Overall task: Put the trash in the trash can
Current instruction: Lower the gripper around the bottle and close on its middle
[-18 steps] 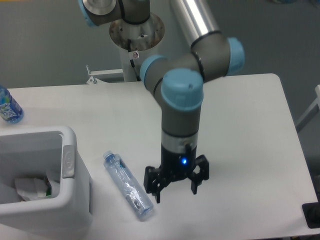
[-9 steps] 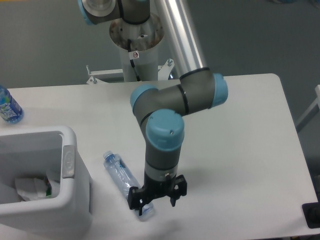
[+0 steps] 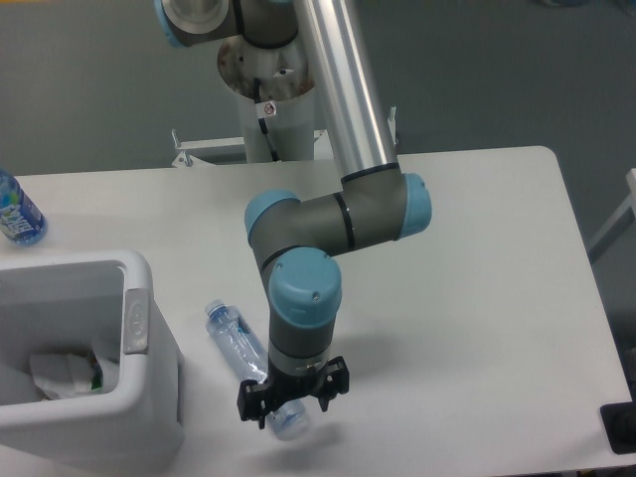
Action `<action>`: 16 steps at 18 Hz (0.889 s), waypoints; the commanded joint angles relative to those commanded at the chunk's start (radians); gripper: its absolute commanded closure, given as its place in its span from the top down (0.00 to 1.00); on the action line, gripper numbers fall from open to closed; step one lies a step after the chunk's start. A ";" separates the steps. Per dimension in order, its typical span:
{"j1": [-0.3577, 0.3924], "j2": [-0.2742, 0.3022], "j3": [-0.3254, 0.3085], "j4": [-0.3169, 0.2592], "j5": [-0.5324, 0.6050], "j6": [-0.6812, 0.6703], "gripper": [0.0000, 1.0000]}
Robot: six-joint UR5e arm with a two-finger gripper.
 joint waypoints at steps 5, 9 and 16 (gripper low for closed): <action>-0.012 -0.017 0.002 0.005 0.014 -0.014 1.00; -0.018 -0.035 -0.003 0.006 0.034 -0.028 1.00; -0.023 -0.058 -0.003 0.006 0.078 -0.031 1.00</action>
